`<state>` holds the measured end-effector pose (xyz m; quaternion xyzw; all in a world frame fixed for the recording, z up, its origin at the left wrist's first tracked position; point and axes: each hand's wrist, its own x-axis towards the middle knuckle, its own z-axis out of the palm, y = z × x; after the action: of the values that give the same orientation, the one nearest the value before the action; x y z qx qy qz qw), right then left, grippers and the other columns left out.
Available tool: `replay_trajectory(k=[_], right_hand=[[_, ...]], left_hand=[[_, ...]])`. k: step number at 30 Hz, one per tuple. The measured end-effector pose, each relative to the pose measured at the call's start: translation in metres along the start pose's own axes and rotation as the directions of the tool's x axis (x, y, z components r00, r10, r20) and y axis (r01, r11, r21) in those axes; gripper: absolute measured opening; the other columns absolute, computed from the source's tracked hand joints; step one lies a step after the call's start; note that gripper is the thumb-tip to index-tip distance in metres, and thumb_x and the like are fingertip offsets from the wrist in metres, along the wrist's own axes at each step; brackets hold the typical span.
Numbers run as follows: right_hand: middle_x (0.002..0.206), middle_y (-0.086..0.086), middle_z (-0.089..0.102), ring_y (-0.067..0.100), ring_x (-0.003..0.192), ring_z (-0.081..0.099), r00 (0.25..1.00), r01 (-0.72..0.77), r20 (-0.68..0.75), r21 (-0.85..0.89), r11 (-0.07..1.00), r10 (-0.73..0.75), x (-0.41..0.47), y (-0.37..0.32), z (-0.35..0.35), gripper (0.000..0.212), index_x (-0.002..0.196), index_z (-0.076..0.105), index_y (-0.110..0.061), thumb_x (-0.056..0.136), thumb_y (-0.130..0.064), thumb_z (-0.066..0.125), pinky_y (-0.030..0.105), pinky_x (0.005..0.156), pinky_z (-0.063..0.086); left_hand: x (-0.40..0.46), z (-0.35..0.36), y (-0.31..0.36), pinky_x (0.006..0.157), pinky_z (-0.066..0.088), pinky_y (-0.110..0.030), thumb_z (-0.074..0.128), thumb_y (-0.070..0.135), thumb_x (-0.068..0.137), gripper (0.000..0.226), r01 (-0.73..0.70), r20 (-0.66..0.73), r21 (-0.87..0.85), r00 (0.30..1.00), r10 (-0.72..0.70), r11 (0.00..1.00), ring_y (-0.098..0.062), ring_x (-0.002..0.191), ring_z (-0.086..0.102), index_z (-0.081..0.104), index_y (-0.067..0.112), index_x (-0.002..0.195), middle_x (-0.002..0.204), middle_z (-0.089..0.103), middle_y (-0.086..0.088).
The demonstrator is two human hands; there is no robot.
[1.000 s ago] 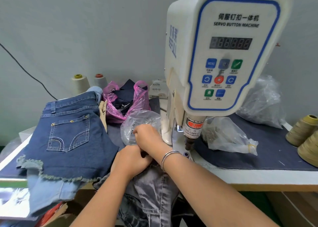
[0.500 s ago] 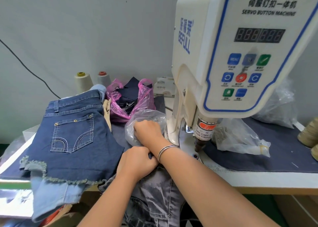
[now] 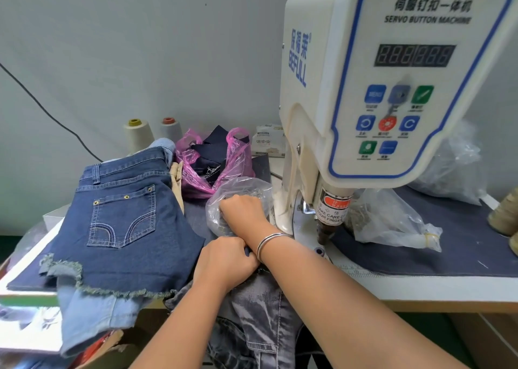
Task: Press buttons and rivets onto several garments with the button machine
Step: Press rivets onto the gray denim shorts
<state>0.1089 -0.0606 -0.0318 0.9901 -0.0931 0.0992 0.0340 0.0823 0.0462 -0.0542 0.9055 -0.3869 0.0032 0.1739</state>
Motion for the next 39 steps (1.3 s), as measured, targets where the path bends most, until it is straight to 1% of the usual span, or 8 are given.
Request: replay_trajectory(k=[3,8,14,17,21,26,32,39], right_hand=[[0.104,0.008,0.067,0.03,0.097,0.064,0.998,-0.042,-0.042,0.068,0.997,0.045,-0.002,0.001,0.002,0.021,0.105,0.065,-0.013,0.09,-0.012,0.051,0.032,0.066,0.036],[0.099,0.005,0.068,0.026,0.093,0.061,0.956,-0.192,-0.1,0.503,0.843,0.277,-0.041,0.001,-0.02,0.018,0.099,0.065,-0.016,0.092,-0.026,0.052,0.033,0.075,0.044],[0.068,-0.007,0.062,0.005,0.063,0.055,0.941,-0.026,-0.192,0.779,0.626,0.278,-0.173,0.008,-0.056,0.008,0.081,0.067,-0.027,0.081,-0.033,0.061,0.014,0.06,0.04],[0.073,-0.016,0.064,0.001,0.063,0.058,0.932,-0.126,-0.124,0.77,0.626,0.341,-0.216,0.045,-0.064,0.008,0.076,0.064,-0.037,0.083,-0.035,0.063,0.008,0.058,0.04],[0.063,-0.015,0.062,0.001,0.064,0.058,0.89,-0.196,-0.172,0.691,0.695,0.422,-0.219,0.089,-0.066,0.015,0.076,0.066,-0.026,0.083,-0.014,0.07,0.008,0.059,0.04],[0.061,-0.017,0.055,0.004,0.061,0.054,0.957,-0.141,-0.134,0.556,0.819,0.256,-0.197,0.094,-0.069,0.004,0.084,0.064,-0.02,0.088,-0.022,0.066,0.012,0.057,0.038],[0.069,-0.008,0.054,0.009,0.063,0.049,0.975,-0.12,-0.12,0.435,0.892,0.189,-0.189,0.093,-0.073,0.016,0.085,0.063,-0.014,0.089,-0.03,0.063,0.023,0.061,0.036],[0.061,-0.015,0.048,0.0,0.055,0.046,0.98,-0.115,-0.091,0.455,0.883,0.175,-0.188,0.096,-0.077,0.015,0.085,0.067,-0.014,0.087,-0.029,0.066,0.009,0.054,0.032]], left_hand=[[-0.001,0.0,-0.001,0.045,0.018,-0.031,0.045,0.043,0.075,0.04,-0.004,0.003,-0.04,1.0,0.004,0.999,-0.017,0.05,0.039,0.032,0.015,0.05,0.048,0.04,0.002],[-0.001,0.001,-0.004,0.046,0.021,-0.031,0.041,0.048,0.066,0.033,-0.027,-0.002,-0.134,1.0,0.027,0.991,-0.027,0.065,0.057,0.034,0.02,0.049,0.049,0.043,0.004],[0.0,0.003,-0.007,0.054,0.029,-0.028,0.035,0.052,0.065,0.03,-0.078,-0.016,-0.066,0.997,0.077,0.995,-0.017,0.073,0.051,0.055,0.03,0.071,0.066,0.058,0.007],[0.002,0.007,-0.008,0.058,0.031,-0.03,0.038,0.05,0.064,0.039,-0.072,-0.054,-0.046,0.996,0.069,0.996,-0.02,0.081,0.056,0.062,0.024,0.08,0.075,0.064,0.003],[0.001,0.006,-0.008,0.056,0.031,-0.03,0.038,0.049,0.064,0.036,-0.064,-0.047,-0.062,0.997,0.061,0.996,-0.02,0.075,0.052,0.061,0.024,0.076,0.07,0.06,0.003],[0.0,0.005,-0.006,0.057,0.031,-0.03,0.038,0.048,0.064,0.039,-0.056,-0.05,-0.066,0.997,0.052,0.996,-0.019,0.076,0.053,0.064,0.024,0.08,0.071,0.061,0.004],[0.0,0.004,-0.006,0.056,0.031,-0.029,0.038,0.048,0.064,0.04,-0.047,-0.056,-0.064,0.997,0.043,0.997,-0.018,0.073,0.05,0.066,0.024,0.082,0.068,0.058,0.006],[-0.001,0.004,-0.006,0.056,0.029,-0.03,0.039,0.047,0.065,0.035,-0.056,-0.056,-0.065,0.997,0.052,0.996,-0.017,0.071,0.047,0.064,0.028,0.08,0.06,0.049,0.01]])
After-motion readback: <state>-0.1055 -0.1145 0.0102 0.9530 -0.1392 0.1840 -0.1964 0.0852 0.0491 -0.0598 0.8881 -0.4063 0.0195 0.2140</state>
